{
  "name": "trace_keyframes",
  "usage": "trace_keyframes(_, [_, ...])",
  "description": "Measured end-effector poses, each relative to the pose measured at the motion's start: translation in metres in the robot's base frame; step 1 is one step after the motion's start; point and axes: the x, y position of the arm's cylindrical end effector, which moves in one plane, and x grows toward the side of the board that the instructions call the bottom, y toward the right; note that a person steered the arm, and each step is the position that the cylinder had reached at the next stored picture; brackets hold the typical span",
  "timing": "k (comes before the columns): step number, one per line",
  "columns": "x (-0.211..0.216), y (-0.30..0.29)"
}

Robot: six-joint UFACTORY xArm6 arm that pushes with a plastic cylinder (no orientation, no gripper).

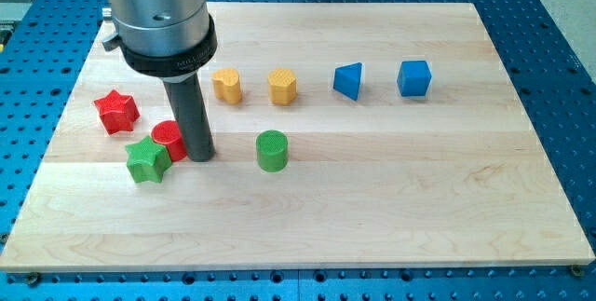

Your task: Pair the red blocks at the left center

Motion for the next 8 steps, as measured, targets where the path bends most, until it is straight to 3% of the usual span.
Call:
trace_keyframes(1, [0.03,-0.015])
trace_keyframes(2, [-0.014,-0.059])
trace_keyframes(4, [-0.021,-0.025])
trace_keyframes(6, [-0.044,-0.05])
trace_keyframes(7, [-0.067,0.001])
trace_keyframes(8, [-0.088,-0.017])
